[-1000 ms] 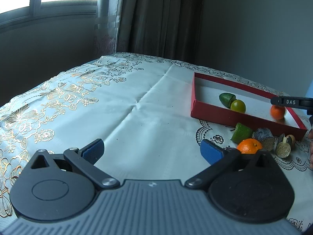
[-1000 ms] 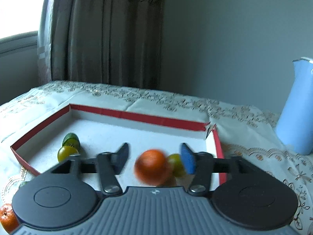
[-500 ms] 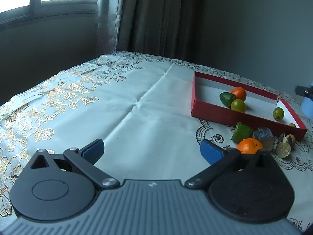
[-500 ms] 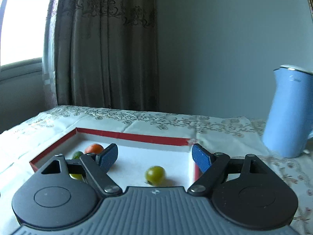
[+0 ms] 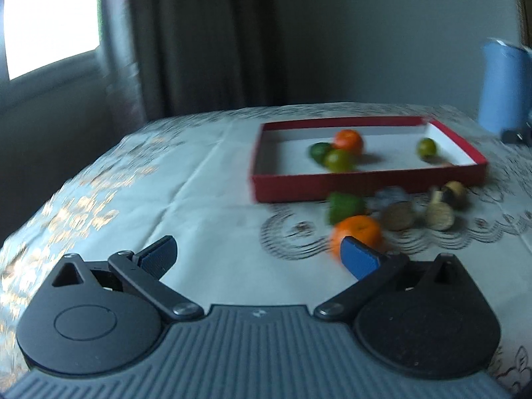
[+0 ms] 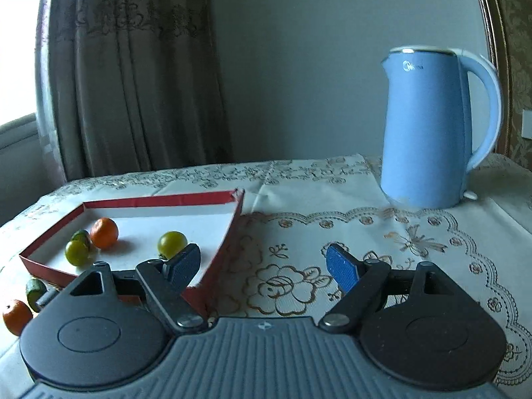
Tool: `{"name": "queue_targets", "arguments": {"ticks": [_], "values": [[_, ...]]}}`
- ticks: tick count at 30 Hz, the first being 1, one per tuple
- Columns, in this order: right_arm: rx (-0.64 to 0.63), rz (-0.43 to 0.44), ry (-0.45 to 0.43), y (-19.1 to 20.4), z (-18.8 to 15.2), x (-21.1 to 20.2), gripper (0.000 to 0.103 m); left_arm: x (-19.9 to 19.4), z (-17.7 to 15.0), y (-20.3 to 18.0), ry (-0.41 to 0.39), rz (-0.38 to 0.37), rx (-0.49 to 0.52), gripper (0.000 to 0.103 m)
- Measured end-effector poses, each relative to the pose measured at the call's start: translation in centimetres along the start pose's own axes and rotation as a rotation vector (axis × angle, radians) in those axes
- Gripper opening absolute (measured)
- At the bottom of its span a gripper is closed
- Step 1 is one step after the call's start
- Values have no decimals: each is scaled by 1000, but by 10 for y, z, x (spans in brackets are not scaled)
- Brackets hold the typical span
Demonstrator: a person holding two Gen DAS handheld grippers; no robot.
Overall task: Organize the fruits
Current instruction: 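Move the left tool to the second mandarin and close on it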
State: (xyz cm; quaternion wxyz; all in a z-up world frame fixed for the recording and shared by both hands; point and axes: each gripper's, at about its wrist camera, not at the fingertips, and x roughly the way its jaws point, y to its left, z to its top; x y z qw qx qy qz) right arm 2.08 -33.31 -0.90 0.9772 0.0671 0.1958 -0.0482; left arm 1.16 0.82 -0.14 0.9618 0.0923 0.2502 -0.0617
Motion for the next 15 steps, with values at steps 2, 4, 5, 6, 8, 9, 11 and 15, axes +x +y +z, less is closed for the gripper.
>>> {"name": "queue_targets", "arguments": {"ticks": [2, 4, 5, 6, 8, 9, 11, 15], "values": [[-6, 7, -16, 1, 0, -4, 83, 3, 5, -14, -4, -10, 38, 103], [-1, 11, -22, 1, 1, -3, 83, 7, 9, -25, 3, -29, 71, 103], [5, 13, -23, 0, 2, -3, 83, 9, 10, -31, 11, -39, 88, 103], [8, 14, -25, -1, 2, -3, 83, 12, 11, -35, 16, -47, 104, 103], [10, 20, -29, -2, 2, -4, 83, 18, 13, -42, 21, -51, 123, 103], [11, 23, -31, -2, 3, -5, 83, 21, 13, -45, 29, -58, 127, 103], [11, 30, -34, -2, 3, -6, 83, 30, 14, -48, 52, -73, 114, 103], [7, 31, -37, -2, 4, -6, 83, 47, 15, -46, 116, -84, 71, 87]]}}
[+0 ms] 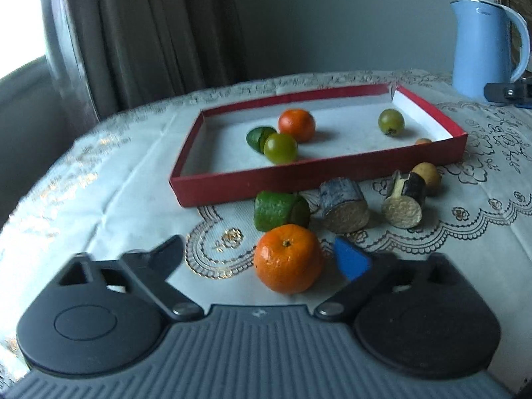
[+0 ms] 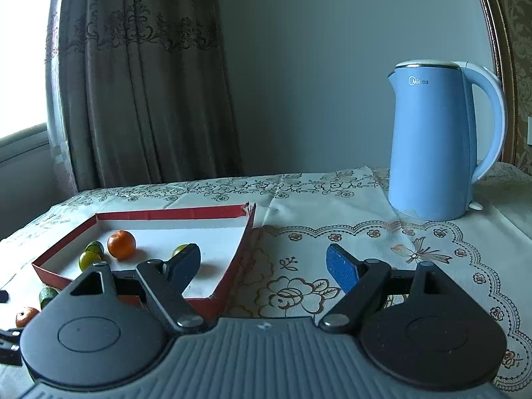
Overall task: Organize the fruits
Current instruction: 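Move the left tool to the second mandarin and close on it, then carry the mandarin into the red box and open the left tool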
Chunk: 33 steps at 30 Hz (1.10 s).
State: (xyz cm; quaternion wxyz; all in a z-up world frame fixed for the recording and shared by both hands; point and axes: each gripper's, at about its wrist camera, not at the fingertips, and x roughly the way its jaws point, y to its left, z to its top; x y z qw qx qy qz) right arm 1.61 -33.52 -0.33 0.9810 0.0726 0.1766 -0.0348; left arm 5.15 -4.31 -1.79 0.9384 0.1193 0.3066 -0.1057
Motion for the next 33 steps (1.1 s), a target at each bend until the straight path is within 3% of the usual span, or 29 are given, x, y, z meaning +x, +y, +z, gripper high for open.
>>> {"name": "queue_targets", "arguments": {"ticks": [3, 5, 10, 20, 27, 33], "values": [[2, 6, -2, 1, 0, 0, 83, 6, -1, 3, 24, -16, -27, 83], [-2, 7, -3, 1, 1, 0, 83, 6, -2, 4, 24, -31, -32, 75], [-9, 1, 3, 2, -1, 1, 83, 2, -2, 0, 14, -80, -21, 43], [-14, -4, 9, 2, -2, 3, 83, -7, -3, 0, -9, -69, -27, 39], [-9, -5, 7, 0, -3, 4, 83, -34, 9, -1, -127, 4, -6, 39], [1, -3, 7, -1, -3, 4, 83, -44, 31, 15, -216, 50, -61, 39]]}}
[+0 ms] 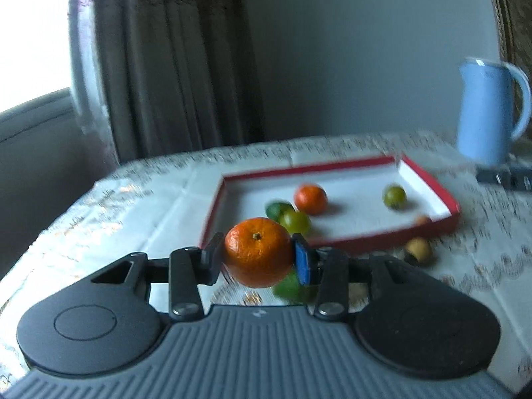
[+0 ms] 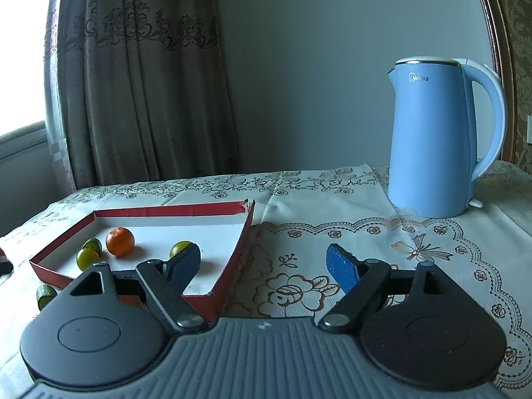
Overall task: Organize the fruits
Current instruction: 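Carry the mandarin into the red box and open the left tool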
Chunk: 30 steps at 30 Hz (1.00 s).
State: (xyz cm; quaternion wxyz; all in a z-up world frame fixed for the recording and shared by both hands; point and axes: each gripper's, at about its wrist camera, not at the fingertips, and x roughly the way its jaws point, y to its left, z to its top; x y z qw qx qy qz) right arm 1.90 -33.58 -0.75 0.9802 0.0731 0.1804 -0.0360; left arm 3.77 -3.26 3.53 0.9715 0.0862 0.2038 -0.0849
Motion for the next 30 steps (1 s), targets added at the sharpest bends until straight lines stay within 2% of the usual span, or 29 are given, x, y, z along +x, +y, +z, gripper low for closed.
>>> {"name": "queue_targets", "arguments": {"ticks": [4, 10, 19, 30], "values": [[0, 4, -2, 1, 0, 0, 83, 12, 15, 9, -34, 52, -25, 39], [-4, 8, -1, 2, 0, 0, 83, 44, 29, 15, -31, 104, -64, 39], [-19, 13, -8, 6, 2, 0, 83, 84, 22, 11, 10, 108, -83, 40], [-26, 16, 18, 11, -2, 5, 83, 101, 18, 17, 76, 78, -103, 40]]}}
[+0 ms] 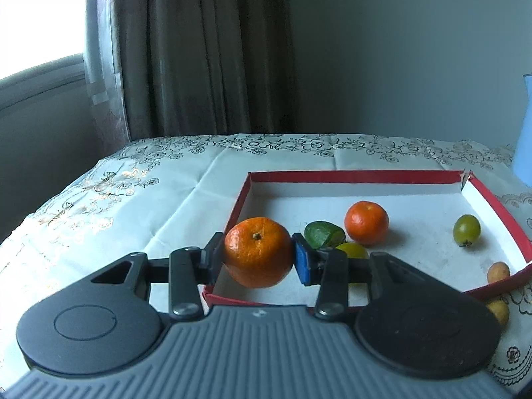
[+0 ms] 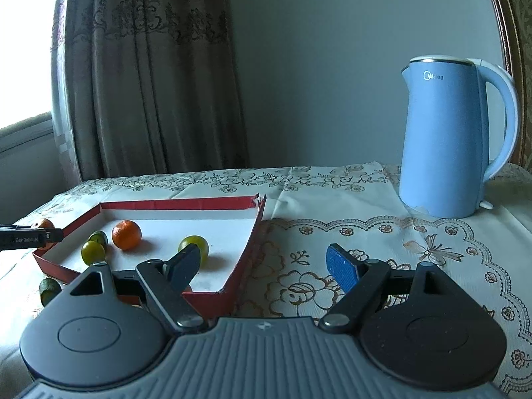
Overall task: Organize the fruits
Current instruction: 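Carry the mandarin into the red box and open the left tool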
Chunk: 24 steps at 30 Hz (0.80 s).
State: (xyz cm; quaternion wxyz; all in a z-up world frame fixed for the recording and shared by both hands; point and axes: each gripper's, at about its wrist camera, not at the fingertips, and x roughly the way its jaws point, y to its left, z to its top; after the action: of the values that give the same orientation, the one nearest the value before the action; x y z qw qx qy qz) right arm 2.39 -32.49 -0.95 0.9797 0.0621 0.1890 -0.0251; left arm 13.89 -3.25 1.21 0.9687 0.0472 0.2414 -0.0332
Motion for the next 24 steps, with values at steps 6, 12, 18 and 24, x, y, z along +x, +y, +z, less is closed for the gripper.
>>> {"name": "queue_targets", "arguments": {"ticks": [6, 12, 18, 24], "values": [[-1, 1, -3, 0, 0, 0, 83, 1, 0, -2, 7, 10, 5, 40], [-1, 0, -3, 0, 0, 0, 83, 1, 0, -3, 5, 14, 6, 40], [-1, 0, -3, 0, 0, 0, 83, 1, 0, -3, -1, 21, 1, 40], [-1, 1, -4, 0, 0, 0, 83, 0, -1, -4, -3, 26, 1, 40]]}}
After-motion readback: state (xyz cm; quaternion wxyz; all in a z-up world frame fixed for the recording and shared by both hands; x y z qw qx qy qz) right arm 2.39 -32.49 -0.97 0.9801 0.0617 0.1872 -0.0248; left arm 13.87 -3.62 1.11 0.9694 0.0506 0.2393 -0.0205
